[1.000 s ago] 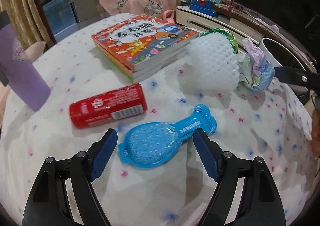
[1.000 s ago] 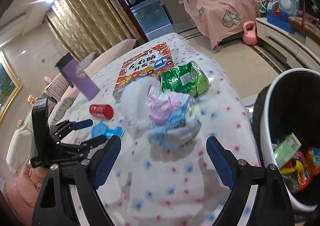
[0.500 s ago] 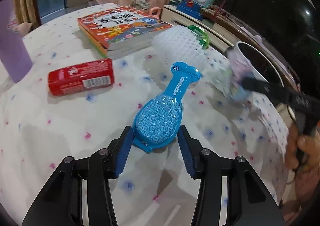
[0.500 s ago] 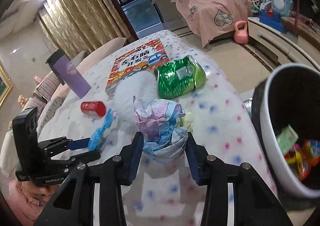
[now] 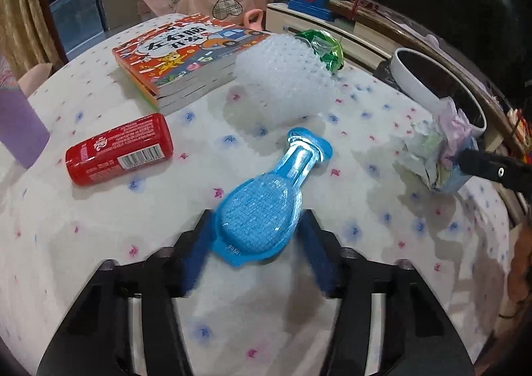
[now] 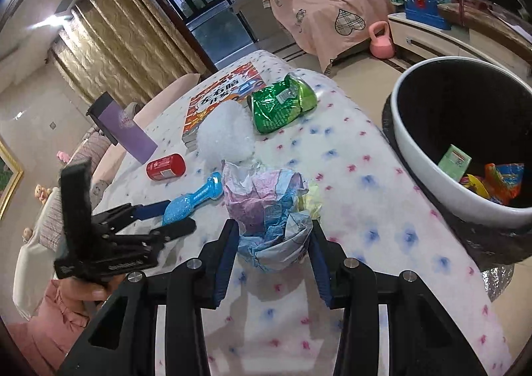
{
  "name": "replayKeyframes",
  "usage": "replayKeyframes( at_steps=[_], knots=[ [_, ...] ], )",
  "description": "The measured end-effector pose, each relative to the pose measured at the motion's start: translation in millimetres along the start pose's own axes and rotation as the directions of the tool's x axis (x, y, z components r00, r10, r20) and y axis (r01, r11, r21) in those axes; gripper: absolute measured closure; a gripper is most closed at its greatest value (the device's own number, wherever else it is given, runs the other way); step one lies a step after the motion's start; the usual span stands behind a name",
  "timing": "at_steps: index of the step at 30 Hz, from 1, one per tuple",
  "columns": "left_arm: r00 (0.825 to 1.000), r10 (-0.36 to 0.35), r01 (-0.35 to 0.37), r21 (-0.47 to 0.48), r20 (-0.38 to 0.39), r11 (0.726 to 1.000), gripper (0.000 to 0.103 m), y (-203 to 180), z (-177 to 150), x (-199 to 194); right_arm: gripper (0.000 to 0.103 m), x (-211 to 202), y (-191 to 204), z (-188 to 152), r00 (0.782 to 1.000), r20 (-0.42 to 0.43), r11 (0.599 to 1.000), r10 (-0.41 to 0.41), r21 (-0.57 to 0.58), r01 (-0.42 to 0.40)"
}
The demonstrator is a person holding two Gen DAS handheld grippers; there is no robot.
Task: Collect trash
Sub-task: 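Carry the hairbrush in the left tool and plastic bag in the right tool over the bin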
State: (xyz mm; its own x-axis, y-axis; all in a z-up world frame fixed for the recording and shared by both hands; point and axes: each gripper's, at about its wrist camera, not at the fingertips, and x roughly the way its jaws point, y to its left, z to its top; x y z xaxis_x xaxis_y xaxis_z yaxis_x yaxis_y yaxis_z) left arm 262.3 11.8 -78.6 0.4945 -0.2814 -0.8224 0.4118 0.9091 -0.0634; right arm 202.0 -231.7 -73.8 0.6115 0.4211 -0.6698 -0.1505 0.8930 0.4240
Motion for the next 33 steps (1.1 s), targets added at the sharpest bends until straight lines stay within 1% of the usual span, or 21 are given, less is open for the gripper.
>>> replayKeyframes(
  at_steps=[1, 2, 5, 8, 11, 16, 19, 24, 33],
  knots=[
    [0.999, -0.032, 0.032, -0.038, 0.001, 0.999, 0.053, 2, -1, -4, 0.061, -2, -2, -1, 1.0, 0.001, 1.0, 0.003, 0.002, -0.003],
    [0.999, -0.05, 0.05, -0.068, 0.006, 0.996, 0.053, 2, -3, -7, 0.061, -5, -5, -2, 1.0, 0.002, 1.0, 0.005, 0.003, -0.005],
    [0.999, -0.047, 0.049, -0.115, 0.022, 0.992, 0.053, -10, -13, -16, 0.061, -13, -13, -5, 1.0, 0.002, 1.0, 0.019, 0.004, -0.019],
    [0.996, -0.079, 0.086, -0.172, 0.047, 0.981, 0.053, -31, -23, -24, 0.061, -25, -21, -6, 0.999, 0.008, 1.0, 0.031, 0.0, -0.031],
    [0.993, -0.103, 0.114, -0.211, 0.066, 0.971, 0.053, -56, -27, -28, 0.061, -37, -30, -6, 0.999, 0.019, 0.999, 0.045, -0.001, -0.045],
    [0.986, -0.131, 0.152, -0.242, 0.1, 0.958, 0.053, -96, -25, -34, 0.061, -59, -51, -4, 0.997, 0.049, 0.999, 0.053, 0.01, -0.053],
    [0.984, -0.144, 0.164, -0.228, 0.102, 0.96, 0.053, -119, -20, -34, 0.061, -72, -63, -3, 0.996, 0.075, 0.998, 0.051, 0.023, -0.053],
    [0.981, -0.157, 0.177, -0.196, 0.111, 0.964, 0.053, -141, -7, -37, 0.061, -91, -80, -1, 0.993, 0.112, 0.998, 0.034, 0.041, -0.039],
    [0.978, -0.154, 0.176, -0.158, 0.138, 0.972, 0.053, -165, 18, -43, 0.061, -110, -100, 5, 0.986, 0.165, 0.997, -0.001, 0.071, -0.01]
  ],
)
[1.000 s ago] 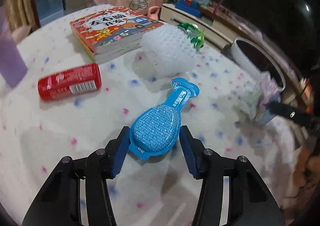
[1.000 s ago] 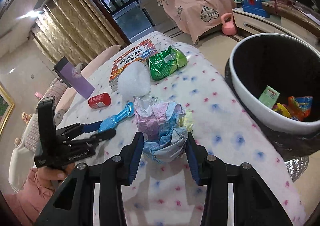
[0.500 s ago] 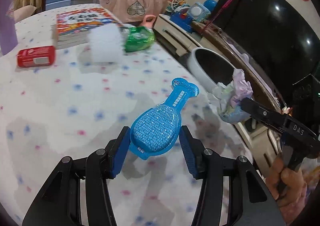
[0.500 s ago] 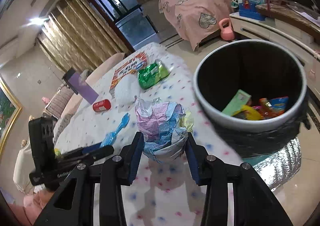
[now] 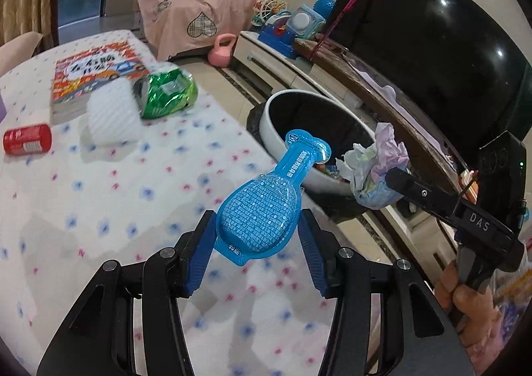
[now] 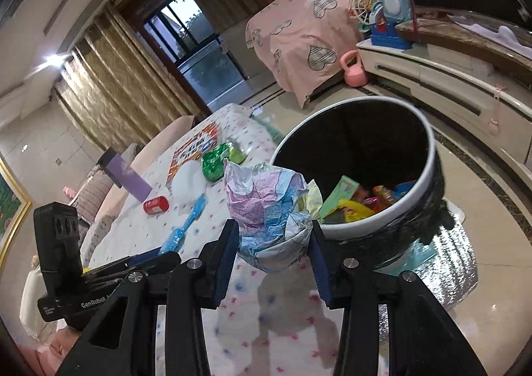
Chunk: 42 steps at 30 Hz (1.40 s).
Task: Collect trash
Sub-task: 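Carry the hairbrush in the left tool and plastic bag in the right tool over the bin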
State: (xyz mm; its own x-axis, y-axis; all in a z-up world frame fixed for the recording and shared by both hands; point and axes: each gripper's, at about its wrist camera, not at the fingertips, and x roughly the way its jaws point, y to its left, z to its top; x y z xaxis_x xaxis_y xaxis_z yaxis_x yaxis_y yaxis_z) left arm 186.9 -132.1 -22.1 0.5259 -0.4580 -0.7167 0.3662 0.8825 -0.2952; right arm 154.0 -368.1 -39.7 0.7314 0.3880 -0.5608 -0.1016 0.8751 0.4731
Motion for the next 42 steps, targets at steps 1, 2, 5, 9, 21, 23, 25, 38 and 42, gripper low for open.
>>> replayKeyframes(
  at_steps=[1, 2, 5, 9, 21, 23, 25, 38, 42],
  knots=[
    [1.0, 0.0, -0.001, 0.005, 0.003, 1.0, 0.053, -3, 2, 1, 0.061, -1, -2, 1, 1.0, 0.004, 1.0, -0.002, 0.002, 0.002],
    [1.0, 0.001, -0.001, 0.01, 0.005, 1.0, 0.053, -6, 4, 1, 0.061, -3, -4, 2, 1.0, 0.008, 1.0, -0.006, 0.003, 0.006],
    [1.0, 0.001, -0.001, 0.025, 0.011, 1.0, 0.053, -14, 11, 5, 0.061, -8, -9, 4, 1.0, 0.018, 1.0, -0.015, 0.004, 0.015],
    [1.0, 0.002, -0.003, 0.041, 0.016, 0.999, 0.053, -23, 18, 10, 0.061, -13, -17, 12, 0.999, 0.034, 1.0, -0.024, 0.005, 0.024],
    [1.0, 0.019, -0.018, 0.056, -0.005, 0.998, 0.053, -37, 39, 38, 0.061, -4, -30, 35, 0.998, 0.041, 0.999, -0.05, -0.015, 0.05],
    [1.0, 0.023, -0.022, 0.065, -0.01, 0.998, 0.053, -40, 43, 44, 0.061, -1, -33, 38, 0.998, 0.036, 0.998, -0.06, -0.019, 0.06],
    [0.999, 0.03, -0.029, 0.076, -0.011, 0.997, 0.053, -44, 47, 50, 0.061, 2, -38, 42, 0.997, 0.031, 0.997, -0.069, -0.016, 0.069],
    [0.997, 0.058, -0.05, 0.131, -0.054, 0.99, 0.053, -62, 70, 92, 0.06, 24, -69, 62, 0.992, -0.017, 0.992, -0.126, -0.008, 0.126],
    [0.996, 0.059, -0.051, 0.132, -0.063, 0.99, 0.053, -63, 75, 100, 0.06, 28, -72, 65, 0.991, -0.022, 0.991, -0.131, -0.015, 0.13]
  ],
)
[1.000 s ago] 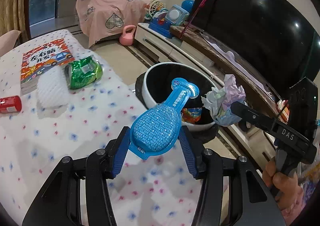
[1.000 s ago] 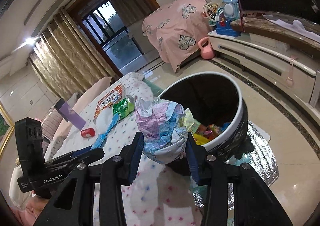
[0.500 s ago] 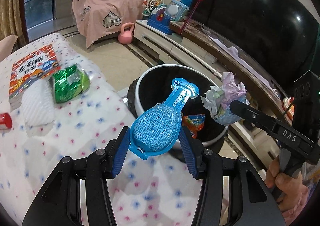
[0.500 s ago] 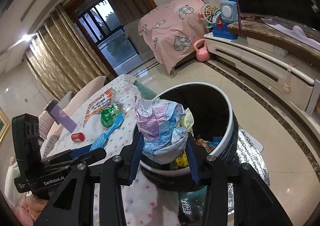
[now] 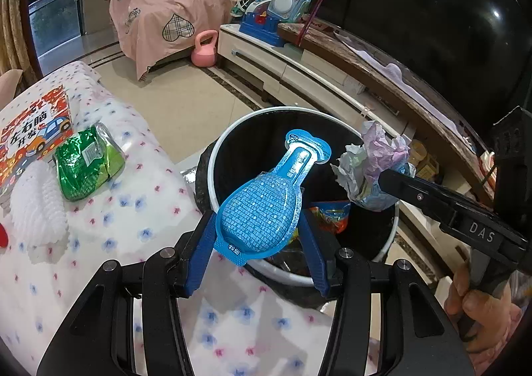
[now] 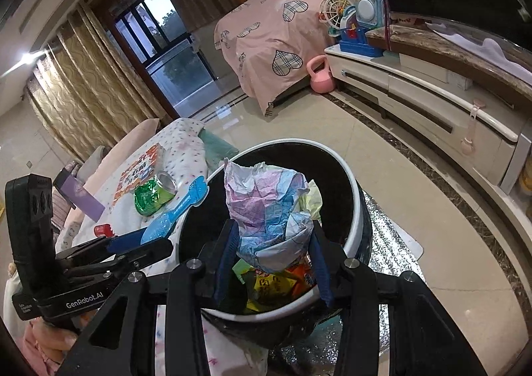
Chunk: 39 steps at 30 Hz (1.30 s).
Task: Collect trash
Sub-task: 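Open the left tool over the bin while the right tool drops the plastic bag, then move the left tool to the red can while the right tool approaches the white foam net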
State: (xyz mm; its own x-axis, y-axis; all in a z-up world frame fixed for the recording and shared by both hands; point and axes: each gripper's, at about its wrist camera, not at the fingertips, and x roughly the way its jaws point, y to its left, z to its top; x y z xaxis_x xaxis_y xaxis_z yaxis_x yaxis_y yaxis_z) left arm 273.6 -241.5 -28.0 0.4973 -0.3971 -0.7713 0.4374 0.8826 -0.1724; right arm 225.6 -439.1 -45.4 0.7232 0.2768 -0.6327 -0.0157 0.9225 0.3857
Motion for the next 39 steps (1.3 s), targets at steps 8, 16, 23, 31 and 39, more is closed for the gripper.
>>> replayKeyframes(
  at_steps=[8, 16, 23, 31, 39],
  knots=[
    [0.999, 0.002, -0.003, -0.019, -0.054, 1.0, 0.05, 1, 3, 15, 0.054, 10, -3, 5, 1.0, -0.022, 1.0, -0.014, -0.005, 0.014],
    [1.0, -0.011, 0.01, -0.078, -0.01, 0.997, 0.036, 16, -13, -9, 0.032, 4, -5, 2, 1.0, -0.007, 0.999, 0.013, 0.038, -0.013],
    [1.0, 0.022, -0.018, -0.192, 0.019, 0.981, 0.032, 59, -55, -41, 0.013, -9, 19, -15, 0.998, 0.028, 0.997, 0.064, 0.045, -0.065],
    [0.995, 0.096, -0.087, -0.31, 0.015, 0.947, 0.031, 116, -104, -75, 0.013, 2, 73, -44, 0.989, -0.023, 0.989, 0.144, -0.008, -0.145],
    [0.988, 0.157, -0.137, -0.419, 0.012, 0.897, 0.029, 172, -139, -101, 0.013, 24, 127, -64, 0.975, -0.093, 0.976, 0.2, -0.064, -0.206]
  ],
)
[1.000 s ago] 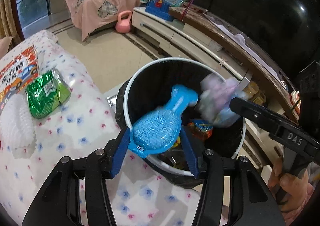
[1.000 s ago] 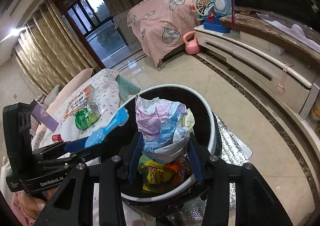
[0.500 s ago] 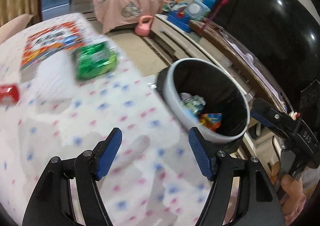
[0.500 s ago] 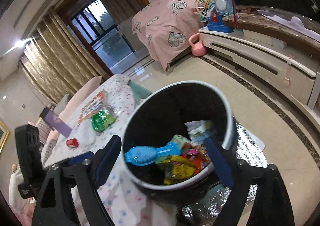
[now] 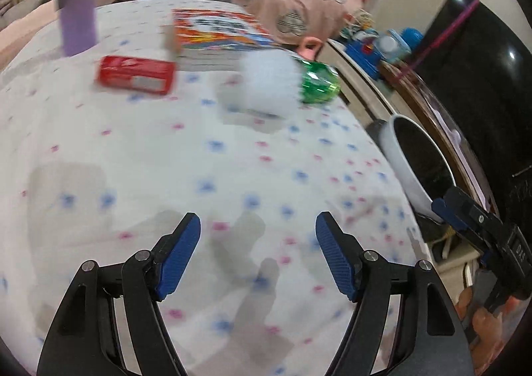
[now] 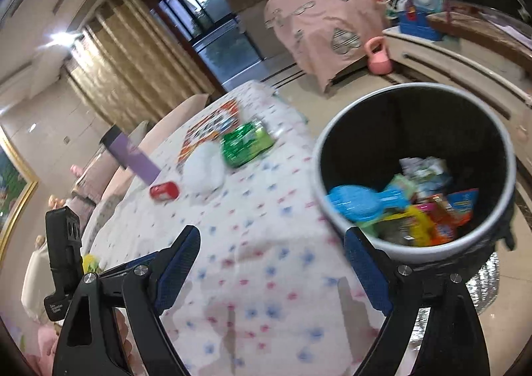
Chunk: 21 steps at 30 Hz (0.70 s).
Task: Collect trash
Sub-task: 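Move the left tool to the red can while the right tool approaches the white foam net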
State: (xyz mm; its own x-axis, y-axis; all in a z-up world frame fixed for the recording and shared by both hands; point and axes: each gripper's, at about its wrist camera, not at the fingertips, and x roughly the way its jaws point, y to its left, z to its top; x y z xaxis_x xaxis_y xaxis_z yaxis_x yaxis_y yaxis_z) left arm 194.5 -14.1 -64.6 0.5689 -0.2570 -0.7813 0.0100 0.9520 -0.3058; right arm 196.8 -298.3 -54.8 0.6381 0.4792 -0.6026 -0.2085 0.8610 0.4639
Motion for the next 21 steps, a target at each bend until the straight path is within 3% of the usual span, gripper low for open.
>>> replayKeyframes(
  at_steps=[10, 21],
  knots=[
    [0.999, 0.045, -0.043, -0.093, 0.023, 0.995, 0.028, 53, 9, -12, 0.013, 37, 46, -3, 0.999, -0.043, 0.997, 0.033, -0.075, -0.037],
    [0.997, 0.074, -0.069, -0.14, 0.034, 0.988, 0.028, 74, 41, -1, 0.015, 76, 82, 8, 0.996, -0.063, 0.982, 0.068, -0.171, -0.078]
  ],
)
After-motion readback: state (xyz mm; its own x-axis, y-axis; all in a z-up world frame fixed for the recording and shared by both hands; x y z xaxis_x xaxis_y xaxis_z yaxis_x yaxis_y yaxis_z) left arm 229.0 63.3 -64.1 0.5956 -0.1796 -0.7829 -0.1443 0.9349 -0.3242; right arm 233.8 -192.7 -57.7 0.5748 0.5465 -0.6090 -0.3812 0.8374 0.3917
